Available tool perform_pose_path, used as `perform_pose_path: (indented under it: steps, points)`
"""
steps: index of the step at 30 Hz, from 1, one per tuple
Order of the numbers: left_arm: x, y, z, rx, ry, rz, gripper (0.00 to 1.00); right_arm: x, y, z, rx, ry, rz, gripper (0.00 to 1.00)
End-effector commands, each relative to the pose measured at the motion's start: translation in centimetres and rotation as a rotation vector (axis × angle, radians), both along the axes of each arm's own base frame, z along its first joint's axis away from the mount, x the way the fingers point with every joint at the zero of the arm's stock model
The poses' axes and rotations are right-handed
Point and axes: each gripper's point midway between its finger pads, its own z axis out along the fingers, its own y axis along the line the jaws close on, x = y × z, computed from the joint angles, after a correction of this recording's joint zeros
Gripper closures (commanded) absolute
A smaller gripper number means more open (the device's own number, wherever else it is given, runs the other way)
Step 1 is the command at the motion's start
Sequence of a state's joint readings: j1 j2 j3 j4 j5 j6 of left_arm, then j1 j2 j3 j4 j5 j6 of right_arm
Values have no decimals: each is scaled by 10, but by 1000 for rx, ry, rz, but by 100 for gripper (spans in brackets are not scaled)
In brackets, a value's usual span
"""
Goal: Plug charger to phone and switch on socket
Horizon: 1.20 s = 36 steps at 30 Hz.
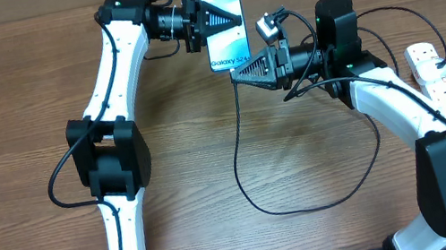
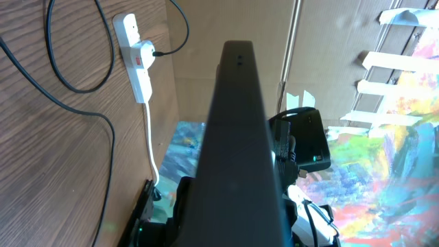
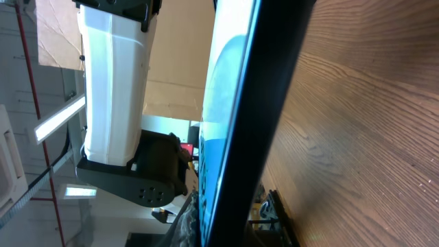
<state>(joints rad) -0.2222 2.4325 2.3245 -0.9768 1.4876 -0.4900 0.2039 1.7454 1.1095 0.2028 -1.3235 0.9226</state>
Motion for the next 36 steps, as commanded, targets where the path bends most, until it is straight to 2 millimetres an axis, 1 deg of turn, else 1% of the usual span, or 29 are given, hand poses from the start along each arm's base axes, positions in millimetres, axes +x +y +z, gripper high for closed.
perform_pose_path:
  steps: [1,10,17,21,22,23,24,25,32,33,36]
  points:
    - [-16,-15,24,-38,-89,-49,96,10,-1,15,-7,-68,-57,96]
    - [-17,-16,24,-43,-108,-53,96,11,-2,14,-10,-68,-65,96]
    - [-29,-20,20,-38,-96,-72,96,16,-2,13,-18,-70,-90,96]
    - [-31,-20,19,-37,-92,-74,96,16,-2,13,-18,-69,-89,96]
    - [-31,-20,19,-37,-92,-74,96,15,-2,13,-18,-70,-88,89]
    - [-31,-20,19,-37,-92,-74,96,15,-2,13,-17,-70,-85,77]
    - [-31,-20,19,-37,-92,-74,96,13,-2,14,-14,-69,-77,70]
    - [-31,-20,19,-37,-92,-74,96,11,-2,14,-9,-68,-64,68]
    - [-28,-20,17,-25,-108,-66,96,4,-1,16,6,-64,-20,68]
    - [-27,-20,16,-15,-111,-62,96,3,-1,17,7,-65,-19,67]
    - [-24,-20,9,25,-121,-47,96,3,-1,17,7,-72,-18,54]
